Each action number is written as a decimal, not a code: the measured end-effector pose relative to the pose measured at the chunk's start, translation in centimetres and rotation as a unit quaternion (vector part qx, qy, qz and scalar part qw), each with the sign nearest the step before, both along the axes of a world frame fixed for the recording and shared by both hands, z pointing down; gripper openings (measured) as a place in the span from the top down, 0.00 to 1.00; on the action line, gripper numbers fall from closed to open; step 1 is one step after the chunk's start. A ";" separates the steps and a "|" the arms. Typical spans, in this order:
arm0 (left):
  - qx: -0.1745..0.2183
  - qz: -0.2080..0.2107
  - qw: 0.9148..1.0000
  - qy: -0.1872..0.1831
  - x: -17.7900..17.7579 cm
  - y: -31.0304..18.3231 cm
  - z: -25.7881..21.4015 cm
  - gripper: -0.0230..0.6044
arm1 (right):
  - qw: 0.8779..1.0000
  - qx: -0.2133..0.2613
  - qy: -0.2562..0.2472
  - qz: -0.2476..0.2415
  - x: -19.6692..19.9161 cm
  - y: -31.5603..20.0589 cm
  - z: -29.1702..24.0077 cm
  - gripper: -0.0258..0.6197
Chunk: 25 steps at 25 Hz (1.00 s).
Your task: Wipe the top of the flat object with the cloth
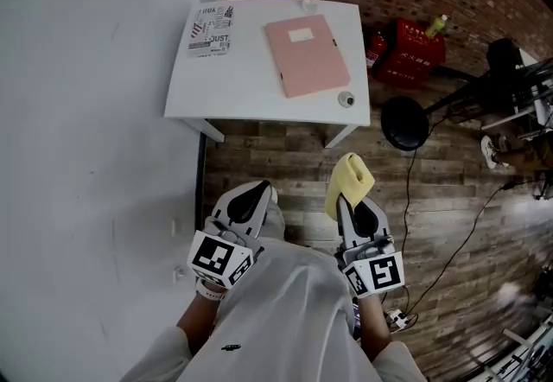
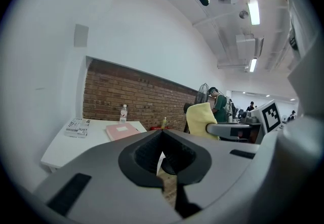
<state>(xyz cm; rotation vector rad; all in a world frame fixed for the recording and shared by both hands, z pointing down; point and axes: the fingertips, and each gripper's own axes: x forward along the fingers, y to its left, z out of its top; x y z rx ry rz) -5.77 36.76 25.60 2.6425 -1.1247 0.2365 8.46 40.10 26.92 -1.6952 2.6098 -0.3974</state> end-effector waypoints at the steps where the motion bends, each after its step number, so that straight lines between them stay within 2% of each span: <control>1: 0.001 0.006 1.000 -0.001 -0.3 -1.3 -0.2 0.95 | 1.000 0.003 -0.002 -0.008 -0.7 -1.3 -0.4 0.87; 4: 0.004 0.018 1.000 0.001 -1.7 -5.1 -0.6 0.95 | 0.998 -0.001 0.021 -0.061 -3.9 -5.1 -0.8 0.88; 6: 0.005 0.018 1.000 0.005 -2.7 -7.6 -0.6 0.95 | 0.997 0.003 0.034 -0.076 -5.4 -7.6 -1.0 0.88; 14: 0.004 0.029 1.000 0.009 -6.4 -15.3 -0.2 0.95 | 0.999 0.006 0.010 -0.046 -6.9 -15.3 -1.3 0.88; 18: -0.012 0.026 0.999 0.022 -6.5 -17.5 0.4 0.95 | 0.999 -0.002 0.014 -0.046 -7.1 -17.3 -1.4 0.88; 25: -0.018 0.022 0.999 0.016 -4.9 -21.0 1.2 0.95 | 0.993 -0.034 0.021 -0.108 -7.7 -21.0 0.6 0.88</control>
